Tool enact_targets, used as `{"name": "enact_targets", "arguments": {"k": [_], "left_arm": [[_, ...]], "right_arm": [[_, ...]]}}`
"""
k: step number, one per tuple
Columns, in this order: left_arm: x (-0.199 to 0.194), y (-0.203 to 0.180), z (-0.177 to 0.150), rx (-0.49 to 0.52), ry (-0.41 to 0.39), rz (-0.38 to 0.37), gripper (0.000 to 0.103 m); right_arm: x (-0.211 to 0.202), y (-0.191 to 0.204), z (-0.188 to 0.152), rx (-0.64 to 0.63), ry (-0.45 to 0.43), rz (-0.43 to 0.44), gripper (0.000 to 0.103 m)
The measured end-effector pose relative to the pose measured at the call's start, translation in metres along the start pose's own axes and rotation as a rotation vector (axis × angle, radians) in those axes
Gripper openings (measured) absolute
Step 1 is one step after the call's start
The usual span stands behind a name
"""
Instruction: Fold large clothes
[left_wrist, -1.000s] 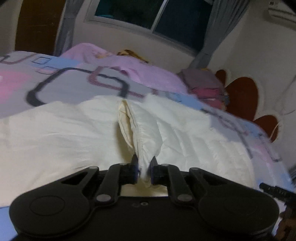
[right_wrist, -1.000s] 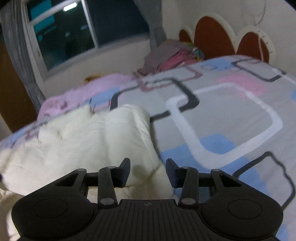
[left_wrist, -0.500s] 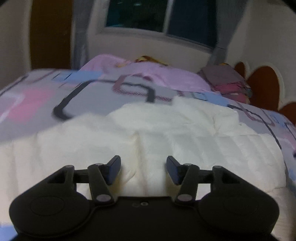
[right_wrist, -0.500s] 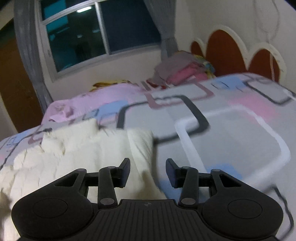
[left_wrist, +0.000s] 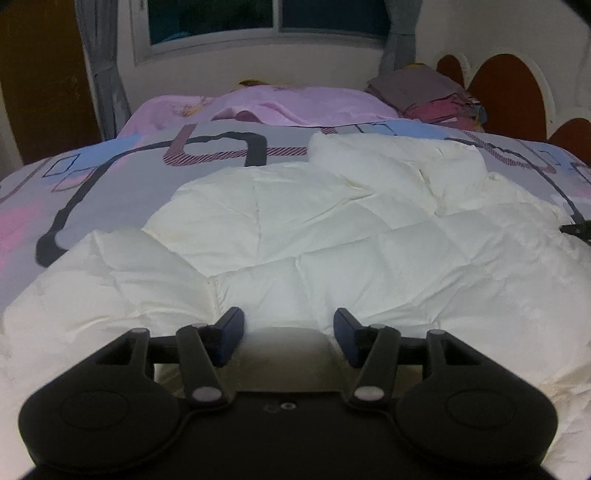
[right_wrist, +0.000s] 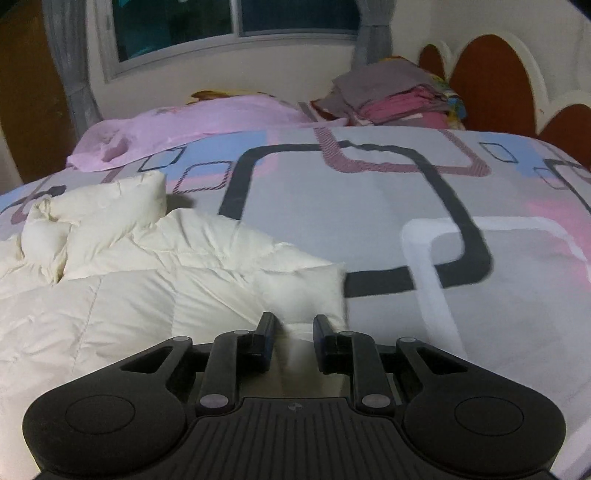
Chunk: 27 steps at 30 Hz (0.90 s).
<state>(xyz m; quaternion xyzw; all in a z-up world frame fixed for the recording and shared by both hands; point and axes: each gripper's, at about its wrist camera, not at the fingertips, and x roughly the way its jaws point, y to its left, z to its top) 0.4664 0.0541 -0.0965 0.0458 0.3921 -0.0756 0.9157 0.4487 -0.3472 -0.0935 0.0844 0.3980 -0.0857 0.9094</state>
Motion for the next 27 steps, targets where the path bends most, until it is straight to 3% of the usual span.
{"name": "enact_targets", "arguments": {"k": [3, 7, 11, 16, 17, 18, 19, 20, 22, 24, 27], "left_arm": [[-0.034, -0.004, -0.004, 0.0, -0.082, -0.001, 0.079], [-0.061, -0.022, -0.022, 0.011, -0.115, -0.048, 0.078], [-0.037, -0.028, -0.036, 0.001, -0.027, -0.021, 0.079], [-0.026, -0.023, -0.039, -0.011, -0.007, -0.022, 0.081], [-0.032, -0.023, -0.04, -0.016, -0.014, -0.014, 0.079], [-0.039, -0.021, -0.042, -0.026, -0.024, -0.006, 0.081], [-0.048, -0.018, -0.046, -0.038, -0.036, 0.002, 0.085], [-0.058, -0.013, -0.051, -0.054, -0.046, 0.02, 0.095], [-0.077, -0.001, -0.066, -0.111, -0.054, 0.027, 0.095], [-0.089, 0.016, -0.078, -0.181, -0.047, 0.026, 0.078], [-0.11, 0.043, -0.096, -0.289, -0.069, 0.056, 0.073]], "right_arm": [[-0.046, -0.003, -0.012, 0.016, -0.047, 0.057, 0.021], [-0.089, 0.003, -0.048, 0.007, -0.062, 0.094, 0.021], [-0.071, 0.014, -0.074, -0.014, 0.042, 0.032, 0.021], [-0.083, 0.023, -0.07, -0.002, 0.021, 0.034, 0.022], [-0.091, 0.023, -0.07, 0.005, 0.002, 0.041, 0.032], [-0.102, 0.023, -0.072, 0.011, -0.028, 0.034, 0.052], [-0.113, 0.022, -0.074, 0.013, -0.066, 0.024, 0.093], [-0.127, 0.022, -0.078, 0.008, -0.113, 0.039, 0.097], [-0.14, 0.022, -0.084, 0.012, -0.119, 0.068, 0.095], [-0.149, 0.024, -0.089, 0.024, -0.116, 0.073, 0.084], [-0.155, 0.023, -0.094, 0.071, -0.103, 0.083, 0.078]]}}
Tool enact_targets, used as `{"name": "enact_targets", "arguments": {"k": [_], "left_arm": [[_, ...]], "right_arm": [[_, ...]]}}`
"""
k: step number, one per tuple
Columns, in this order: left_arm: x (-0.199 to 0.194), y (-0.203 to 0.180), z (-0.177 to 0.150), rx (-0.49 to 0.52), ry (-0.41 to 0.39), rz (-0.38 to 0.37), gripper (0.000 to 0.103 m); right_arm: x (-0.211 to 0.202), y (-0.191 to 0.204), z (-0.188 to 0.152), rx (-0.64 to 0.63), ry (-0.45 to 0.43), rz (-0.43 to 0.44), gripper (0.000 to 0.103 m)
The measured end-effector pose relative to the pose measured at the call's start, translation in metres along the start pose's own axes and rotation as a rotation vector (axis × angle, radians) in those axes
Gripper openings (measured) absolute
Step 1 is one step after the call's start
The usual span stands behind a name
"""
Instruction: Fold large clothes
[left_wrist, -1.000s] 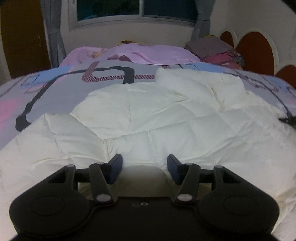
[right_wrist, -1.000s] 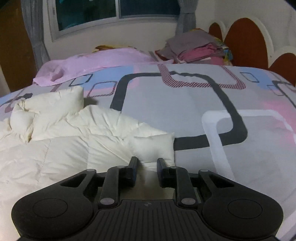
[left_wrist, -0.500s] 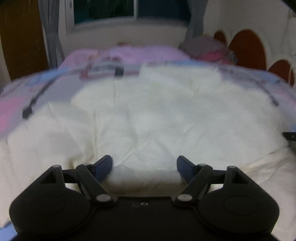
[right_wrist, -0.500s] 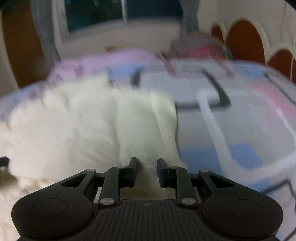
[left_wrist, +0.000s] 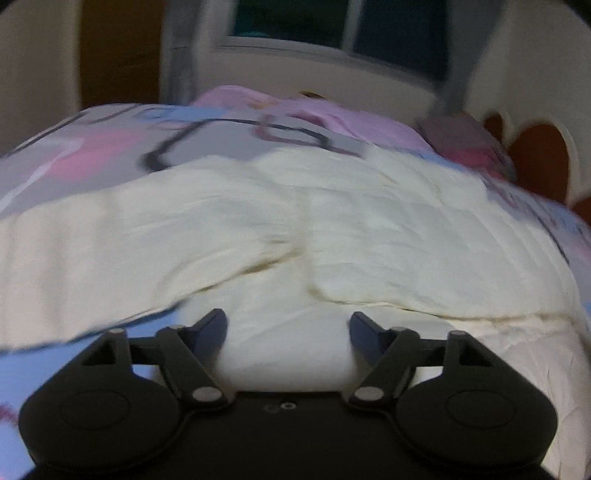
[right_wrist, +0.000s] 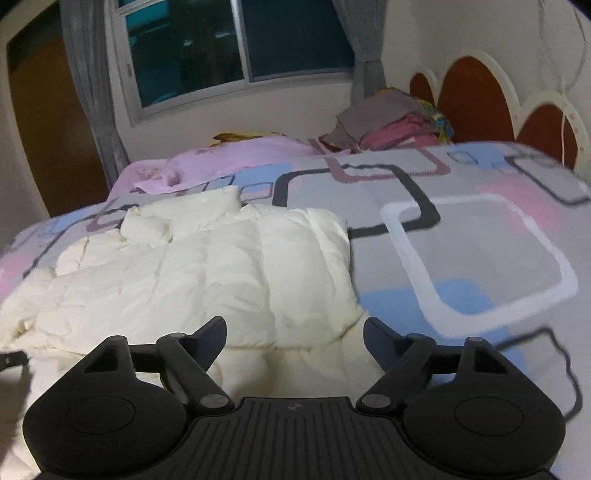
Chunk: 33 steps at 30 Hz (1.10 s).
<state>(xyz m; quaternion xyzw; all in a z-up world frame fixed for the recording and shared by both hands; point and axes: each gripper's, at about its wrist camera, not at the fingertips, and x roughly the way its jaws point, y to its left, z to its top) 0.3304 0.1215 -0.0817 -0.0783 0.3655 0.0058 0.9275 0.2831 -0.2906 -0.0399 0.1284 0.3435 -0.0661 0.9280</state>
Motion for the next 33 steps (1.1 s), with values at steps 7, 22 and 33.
{"name": "enact_targets", "arguments": {"k": [7, 22, 33], "left_arm": [[-0.04, 0.113, -0.013, -0.311, -0.04, 0.177, 0.073], [-0.075, 0.257, -0.039, -0.785, -0.206, 0.223, 0.066], [-0.073, 0.225, 0.014, -0.53, -0.27, 0.162, 0.009]], "right_arm": [[0.004, -0.006, -0.005, 0.049, 0.043, -0.028, 0.063], [0.019, 0.01, 0.016, 0.084, 0.032, -0.067, 0.063], [0.014, 0.005, 0.022, 0.091, 0.013, -0.086, 0.063]]}}
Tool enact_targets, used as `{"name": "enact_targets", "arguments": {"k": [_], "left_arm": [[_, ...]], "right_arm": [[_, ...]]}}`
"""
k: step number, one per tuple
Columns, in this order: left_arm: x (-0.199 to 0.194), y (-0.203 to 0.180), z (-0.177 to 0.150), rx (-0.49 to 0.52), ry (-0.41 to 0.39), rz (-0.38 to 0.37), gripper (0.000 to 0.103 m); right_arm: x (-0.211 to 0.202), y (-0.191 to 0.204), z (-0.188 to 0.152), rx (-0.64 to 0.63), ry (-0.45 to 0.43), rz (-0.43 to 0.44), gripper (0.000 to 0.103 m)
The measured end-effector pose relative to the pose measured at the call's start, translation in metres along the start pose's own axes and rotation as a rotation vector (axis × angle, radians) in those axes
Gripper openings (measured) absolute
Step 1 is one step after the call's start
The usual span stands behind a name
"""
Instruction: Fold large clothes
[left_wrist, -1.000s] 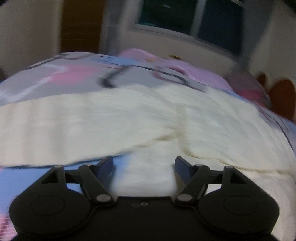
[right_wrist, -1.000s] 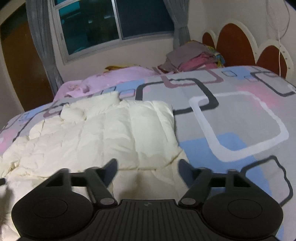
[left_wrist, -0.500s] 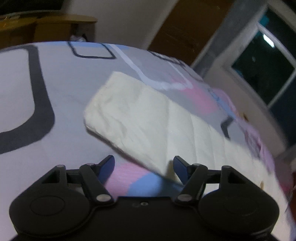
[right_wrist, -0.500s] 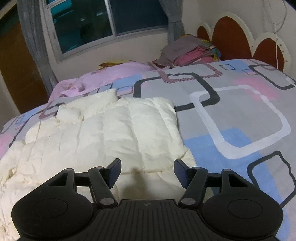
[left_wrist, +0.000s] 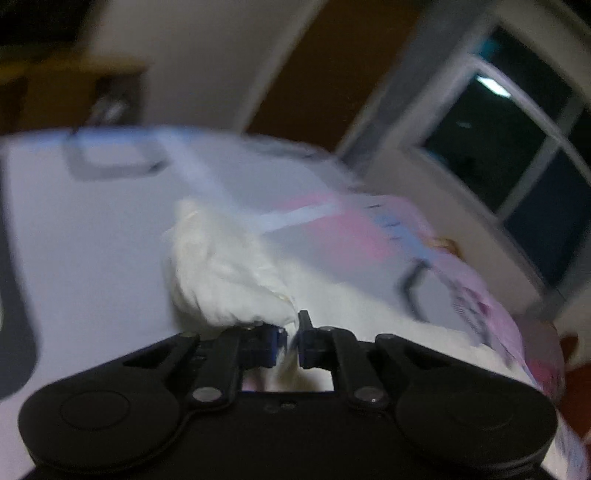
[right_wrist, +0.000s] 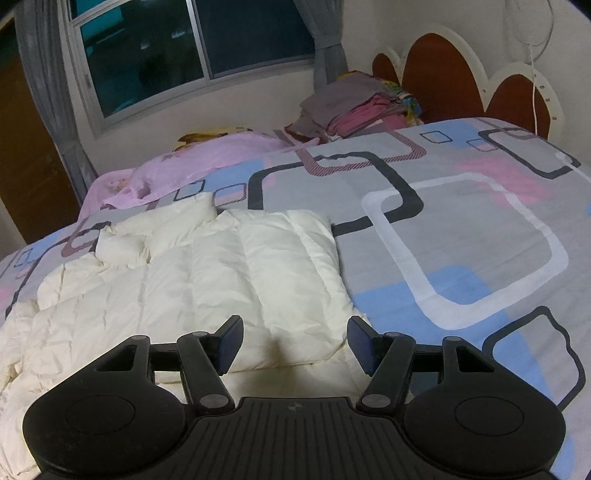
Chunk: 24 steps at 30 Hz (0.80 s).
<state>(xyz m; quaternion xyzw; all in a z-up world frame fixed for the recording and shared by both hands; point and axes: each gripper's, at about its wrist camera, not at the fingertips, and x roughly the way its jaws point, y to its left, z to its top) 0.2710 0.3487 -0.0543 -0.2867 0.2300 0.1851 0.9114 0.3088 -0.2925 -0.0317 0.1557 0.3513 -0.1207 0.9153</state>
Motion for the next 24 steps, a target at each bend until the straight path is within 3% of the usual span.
{"name": "enact_targets", "arguments": {"k": [3, 6, 13, 19, 20, 21, 22, 23, 24], "left_arm": [[-0.015, -0.058, -0.007, 0.163, -0.016, -0.108, 0.009], [-0.018, -0.125, -0.027, 0.313, 0.02, -0.22, 0.009], [-0.002, -0.265, -0.105, 0.513, 0.216, -0.456, 0.009], [0.015, -0.357, -0.176, 0.662, 0.343, -0.593, 0.009], [0.018, -0.367, -0.189, 0.674, 0.382, -0.618, 0.025], [0.025, -0.371, -0.199, 0.681, 0.42, -0.637, 0.05], [0.026, -0.371, -0.209, 0.681, 0.447, -0.653, 0.067], [0.025, -0.372, -0.215, 0.675, 0.447, -0.669, 0.089], [0.021, -0.369, -0.217, 0.671, 0.417, -0.683, 0.087]], "right_arm": [[-0.004, -0.002, 0.001, 0.012, -0.016, 0.001, 0.063], [-0.009, -0.006, 0.003, 0.031, -0.031, 0.0, 0.063], [-0.023, -0.023, 0.007, 0.077, -0.052, 0.001, 0.063], [-0.037, -0.042, 0.009, 0.103, -0.054, 0.005, 0.063], [-0.038, -0.046, 0.009, 0.112, -0.049, 0.016, 0.063], [-0.039, -0.048, 0.009, 0.12, -0.047, 0.025, 0.063], [-0.039, -0.051, 0.009, 0.126, -0.043, 0.034, 0.063], [-0.039, -0.052, 0.01, 0.132, -0.038, 0.04, 0.074], [-0.039, -0.052, 0.01, 0.136, -0.039, 0.043, 0.087]]}}
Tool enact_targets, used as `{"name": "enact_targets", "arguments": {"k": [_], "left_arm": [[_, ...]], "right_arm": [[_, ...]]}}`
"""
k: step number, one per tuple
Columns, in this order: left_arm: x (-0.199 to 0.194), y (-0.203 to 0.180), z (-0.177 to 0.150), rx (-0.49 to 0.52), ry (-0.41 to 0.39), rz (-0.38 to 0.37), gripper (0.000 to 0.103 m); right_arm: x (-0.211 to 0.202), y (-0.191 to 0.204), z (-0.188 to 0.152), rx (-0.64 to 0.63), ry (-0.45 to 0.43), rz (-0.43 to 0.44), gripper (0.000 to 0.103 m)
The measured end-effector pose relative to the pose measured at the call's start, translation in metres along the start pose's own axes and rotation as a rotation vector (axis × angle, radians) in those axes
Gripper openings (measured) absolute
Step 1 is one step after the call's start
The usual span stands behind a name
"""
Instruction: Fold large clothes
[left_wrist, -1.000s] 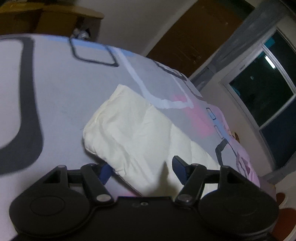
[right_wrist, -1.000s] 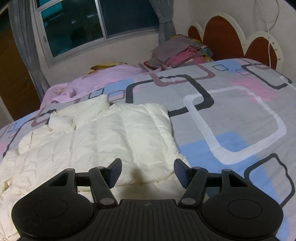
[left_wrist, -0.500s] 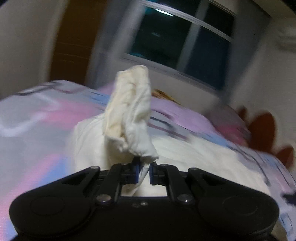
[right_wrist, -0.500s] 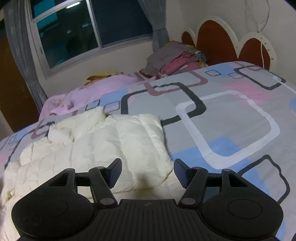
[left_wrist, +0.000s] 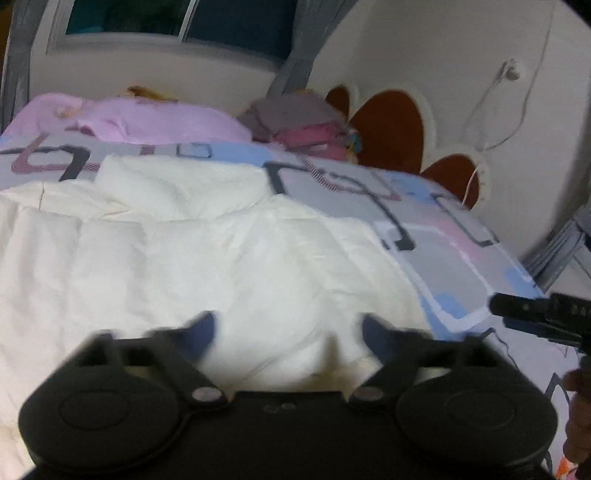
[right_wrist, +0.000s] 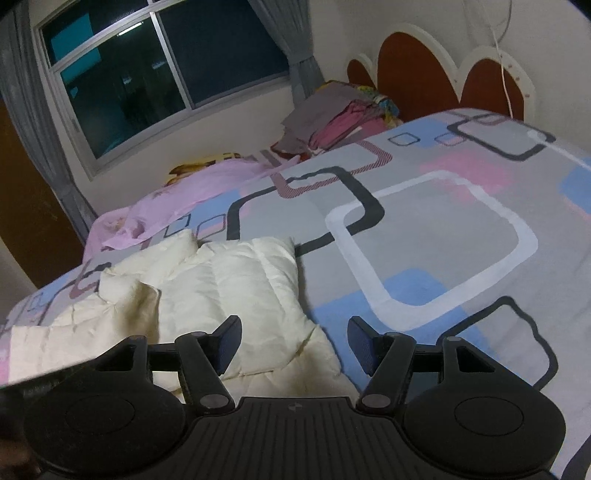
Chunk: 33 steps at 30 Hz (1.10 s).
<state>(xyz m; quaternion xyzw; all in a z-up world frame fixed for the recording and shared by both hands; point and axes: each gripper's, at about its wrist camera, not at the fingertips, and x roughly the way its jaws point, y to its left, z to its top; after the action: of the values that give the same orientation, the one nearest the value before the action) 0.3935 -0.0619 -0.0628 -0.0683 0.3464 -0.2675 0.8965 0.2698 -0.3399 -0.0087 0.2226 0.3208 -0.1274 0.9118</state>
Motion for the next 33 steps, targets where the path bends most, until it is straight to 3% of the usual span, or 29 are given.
{"name": "enact_targets", "arguments": {"k": [1, 6, 10, 13, 16, 18, 19, 21, 22, 23, 24, 27, 30, 33], "left_arm": [[0.0, 0.002, -0.001, 0.004, -0.008, 0.014, 0.087], [-0.062, 0.045, -0.009, -0.045, -0.105, 0.176, 0.084], [-0.119, 0.1, -0.017, -0.11, -0.176, 0.338, 0.076], [-0.147, 0.133, -0.03, -0.15, -0.159, 0.446, 0.073], [-0.151, 0.157, -0.045, -0.201, -0.093, 0.503, 0.072], [-0.136, 0.169, -0.048, -0.215, 0.009, 0.53, 0.064], [-0.129, 0.171, -0.048, -0.212, 0.018, 0.536, 0.062], [-0.117, 0.178, -0.045, -0.223, 0.015, 0.516, 0.062], [-0.111, 0.181, -0.042, -0.229, 0.013, 0.511, 0.062], [-0.107, 0.183, -0.038, -0.225, 0.01, 0.506, 0.062], [-0.102, 0.185, -0.037, -0.217, 0.012, 0.51, 0.06], [-0.09, 0.188, -0.034, -0.192, 0.031, 0.504, 0.053], [-0.092, 0.189, -0.036, -0.187, 0.03, 0.497, 0.05], [-0.094, 0.189, -0.041, -0.188, 0.033, 0.488, 0.05]], "right_arm": [[-0.001, 0.0, 0.001, -0.001, -0.016, 0.011, 0.103], [0.011, 0.022, 0.0, -0.018, -0.006, 0.158, 0.101], [0.037, 0.053, -0.006, -0.02, 0.062, 0.263, 0.087], [0.059, 0.078, -0.015, -0.046, 0.116, 0.309, 0.087], [0.083, 0.099, -0.024, -0.065, 0.179, 0.342, 0.087], [0.095, 0.113, -0.028, -0.104, 0.204, 0.333, 0.078], [0.103, 0.12, -0.029, -0.125, 0.224, 0.326, 0.062], [0.116, 0.13, -0.032, -0.152, 0.249, 0.315, 0.052], [0.12, 0.135, -0.032, -0.173, 0.258, 0.303, 0.039], [0.122, 0.139, -0.033, -0.193, 0.265, 0.3, 0.017], [0.12, 0.143, -0.032, -0.214, 0.257, 0.305, 0.011], [0.099, 0.146, -0.023, -0.273, 0.157, 0.283, 0.006], [0.075, 0.127, -0.007, -0.251, 0.045, 0.221, 0.005], [0.071, 0.1, 0.001, -0.251, 0.03, 0.12, 0.005]]}}
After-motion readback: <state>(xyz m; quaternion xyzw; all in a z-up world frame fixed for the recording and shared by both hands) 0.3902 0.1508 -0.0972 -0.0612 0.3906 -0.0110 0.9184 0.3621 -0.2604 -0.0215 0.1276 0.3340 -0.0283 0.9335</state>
